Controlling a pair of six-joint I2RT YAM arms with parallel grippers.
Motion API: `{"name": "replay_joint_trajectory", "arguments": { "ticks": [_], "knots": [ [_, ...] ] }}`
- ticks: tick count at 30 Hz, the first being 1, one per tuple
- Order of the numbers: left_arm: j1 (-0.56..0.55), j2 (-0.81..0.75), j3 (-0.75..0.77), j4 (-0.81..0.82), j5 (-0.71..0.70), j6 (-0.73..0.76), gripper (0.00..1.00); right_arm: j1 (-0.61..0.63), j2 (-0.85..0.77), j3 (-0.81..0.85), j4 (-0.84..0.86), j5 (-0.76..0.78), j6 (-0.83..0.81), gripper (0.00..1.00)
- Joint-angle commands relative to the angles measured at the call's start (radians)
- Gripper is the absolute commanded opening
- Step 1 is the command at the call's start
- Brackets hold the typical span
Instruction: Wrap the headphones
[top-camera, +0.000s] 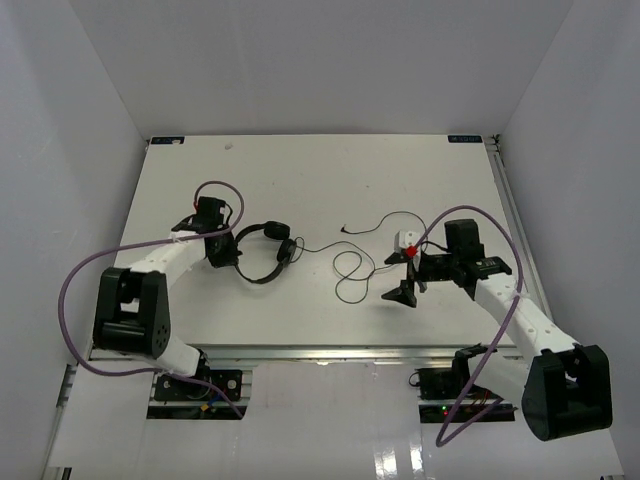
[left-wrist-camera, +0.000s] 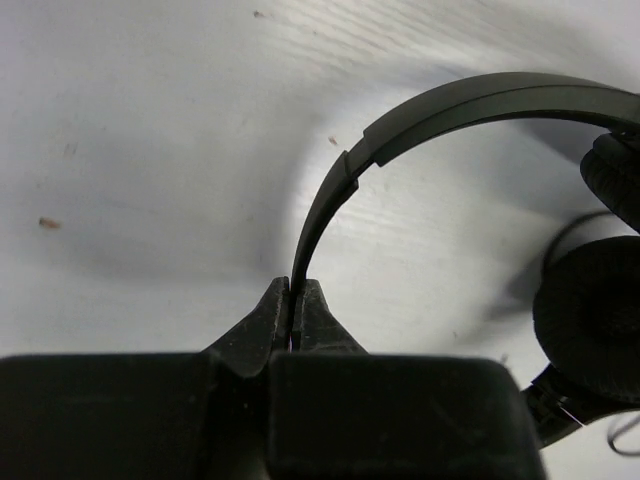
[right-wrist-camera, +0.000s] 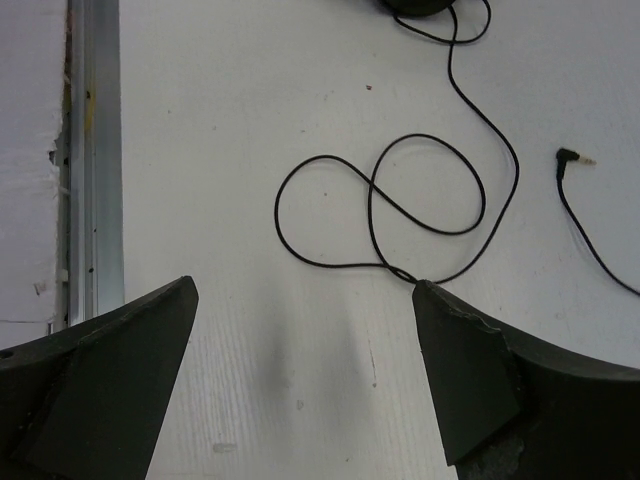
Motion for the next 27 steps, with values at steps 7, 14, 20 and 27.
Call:
{"name": "replay_joint_trajectory", "arguments": {
  "ticks": [7,14,20,27],
  "knots": [
    [-0.027,-0.426,0.064,-0.170,0.153,-0.012,0.00,0.325,0.108,0.166,0.331,0.304,0.102,0.90],
    [-0.027,-0.570,0.149,-0.286,0.209,-0.028,0.00,0.348,0.284,0.365,0.453,0.226,0.243,0.91],
    [-0.027,-0.611,0.205,-0.348,0.267,-0.043,0.00,0.354,0.364,0.420,0.483,0.144,0.285,0.91],
    [-0.028,-0.626,0.282,-0.364,0.344,-0.077,0.00,0.398,0.428,0.395,0.578,0.206,0.356,0.94]
  ]
}}
